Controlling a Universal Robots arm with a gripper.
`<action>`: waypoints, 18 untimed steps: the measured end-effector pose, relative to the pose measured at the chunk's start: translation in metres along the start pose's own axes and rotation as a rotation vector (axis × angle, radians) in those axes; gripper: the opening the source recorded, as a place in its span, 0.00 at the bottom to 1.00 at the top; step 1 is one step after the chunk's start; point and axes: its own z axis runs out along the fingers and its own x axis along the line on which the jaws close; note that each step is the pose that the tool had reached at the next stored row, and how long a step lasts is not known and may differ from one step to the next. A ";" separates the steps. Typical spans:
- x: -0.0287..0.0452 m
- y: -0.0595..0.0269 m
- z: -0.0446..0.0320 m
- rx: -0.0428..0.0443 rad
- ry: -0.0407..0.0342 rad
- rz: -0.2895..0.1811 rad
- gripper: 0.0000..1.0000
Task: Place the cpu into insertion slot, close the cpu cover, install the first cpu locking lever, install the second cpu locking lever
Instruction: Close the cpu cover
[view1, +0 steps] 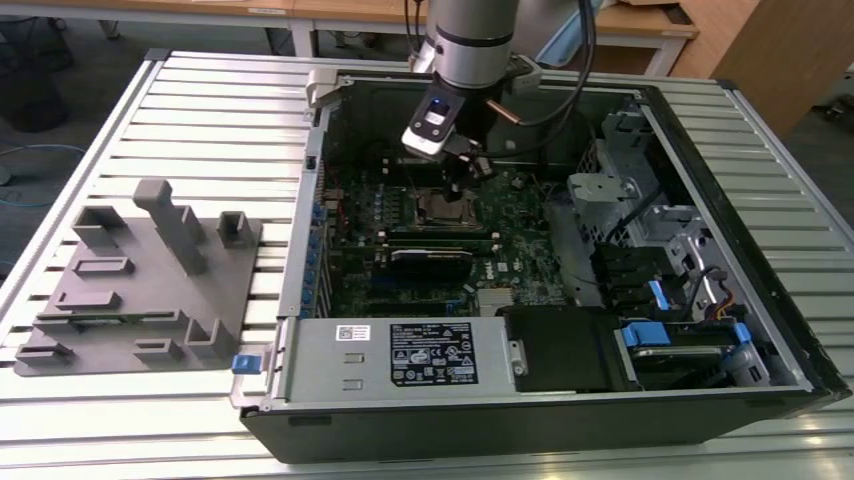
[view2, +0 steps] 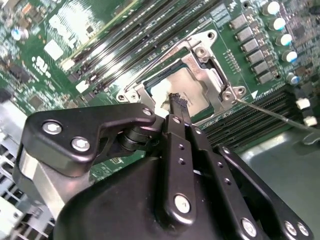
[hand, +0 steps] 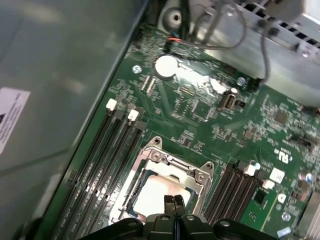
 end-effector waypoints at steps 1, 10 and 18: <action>0.0000 0.0000 0.0001 -0.0014 0.0001 -0.018 0.11; 0.0000 0.0000 0.0003 -0.0070 0.0002 -0.092 0.11; 0.0000 0.0000 0.0003 -0.0074 0.0002 -0.098 0.11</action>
